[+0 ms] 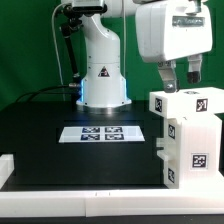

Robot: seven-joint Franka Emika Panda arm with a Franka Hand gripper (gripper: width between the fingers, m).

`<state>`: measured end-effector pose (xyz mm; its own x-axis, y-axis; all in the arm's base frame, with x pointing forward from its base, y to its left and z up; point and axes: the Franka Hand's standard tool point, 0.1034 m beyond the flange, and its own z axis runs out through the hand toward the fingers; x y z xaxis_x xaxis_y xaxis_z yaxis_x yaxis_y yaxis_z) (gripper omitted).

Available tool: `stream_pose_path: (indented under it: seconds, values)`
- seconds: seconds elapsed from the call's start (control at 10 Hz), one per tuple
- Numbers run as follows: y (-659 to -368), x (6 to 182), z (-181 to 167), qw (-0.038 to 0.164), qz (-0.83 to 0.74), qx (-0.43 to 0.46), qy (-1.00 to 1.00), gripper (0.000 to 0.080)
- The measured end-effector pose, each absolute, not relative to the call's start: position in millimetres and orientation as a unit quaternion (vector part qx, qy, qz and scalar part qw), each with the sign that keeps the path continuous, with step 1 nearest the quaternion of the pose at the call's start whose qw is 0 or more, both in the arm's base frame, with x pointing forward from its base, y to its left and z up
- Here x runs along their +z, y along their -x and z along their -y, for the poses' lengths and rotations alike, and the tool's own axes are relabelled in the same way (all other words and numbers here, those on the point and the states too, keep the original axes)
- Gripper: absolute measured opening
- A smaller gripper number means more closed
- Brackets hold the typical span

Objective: Assemble cabinet

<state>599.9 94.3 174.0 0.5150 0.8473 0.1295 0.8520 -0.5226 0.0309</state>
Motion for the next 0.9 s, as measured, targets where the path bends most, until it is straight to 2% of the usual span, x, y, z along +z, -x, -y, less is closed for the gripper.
stream_pose_path:
  seconds: [0.6,0.9]
  values:
    - [-594,169.6,-108,-0.041,0.757,-0.026,0.651,0.0797]
    - [-590,155.4,-112,-0.039,0.783,-0.013,0.621,0.0797]
